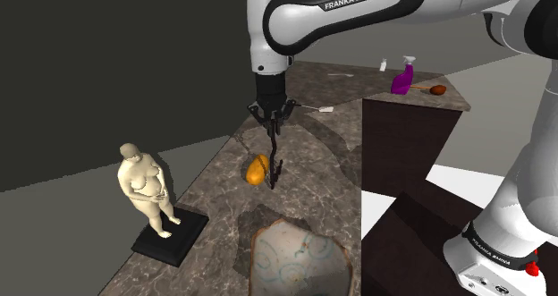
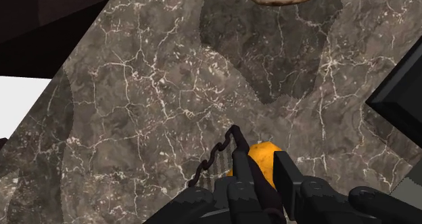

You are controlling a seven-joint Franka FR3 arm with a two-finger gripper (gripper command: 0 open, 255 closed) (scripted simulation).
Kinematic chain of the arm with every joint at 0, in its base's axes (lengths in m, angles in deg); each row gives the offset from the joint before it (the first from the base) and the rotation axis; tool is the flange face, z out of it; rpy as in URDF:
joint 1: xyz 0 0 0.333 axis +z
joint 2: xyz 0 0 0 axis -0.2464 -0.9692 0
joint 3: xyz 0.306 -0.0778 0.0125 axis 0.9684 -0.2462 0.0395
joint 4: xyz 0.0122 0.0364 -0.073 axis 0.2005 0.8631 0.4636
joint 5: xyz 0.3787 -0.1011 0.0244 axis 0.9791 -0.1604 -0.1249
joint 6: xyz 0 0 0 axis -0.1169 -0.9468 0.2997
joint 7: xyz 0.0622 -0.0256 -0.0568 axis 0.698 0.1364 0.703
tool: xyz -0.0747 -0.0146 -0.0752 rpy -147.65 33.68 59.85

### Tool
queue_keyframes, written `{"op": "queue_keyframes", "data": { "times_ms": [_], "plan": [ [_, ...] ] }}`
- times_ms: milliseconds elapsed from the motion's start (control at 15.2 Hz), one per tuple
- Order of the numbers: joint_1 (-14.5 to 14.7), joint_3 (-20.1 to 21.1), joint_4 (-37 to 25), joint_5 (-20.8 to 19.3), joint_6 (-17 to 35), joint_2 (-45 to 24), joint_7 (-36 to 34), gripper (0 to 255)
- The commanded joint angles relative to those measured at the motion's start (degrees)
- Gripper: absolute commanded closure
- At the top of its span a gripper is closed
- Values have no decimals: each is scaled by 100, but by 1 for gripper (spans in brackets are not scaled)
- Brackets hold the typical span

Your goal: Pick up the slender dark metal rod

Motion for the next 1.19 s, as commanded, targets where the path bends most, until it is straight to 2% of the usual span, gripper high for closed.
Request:
{"op": "queue_keyframes", "data": {
  "times_ms": [0,264,1122],
  "plan": [
    [0,0,4,1,4,-3,1,255],
    [0,-1,-13,-1,-4,-12,2,255],
    [35,20,-1029,-8,-1006,-22,-80,255]
  ]
}}
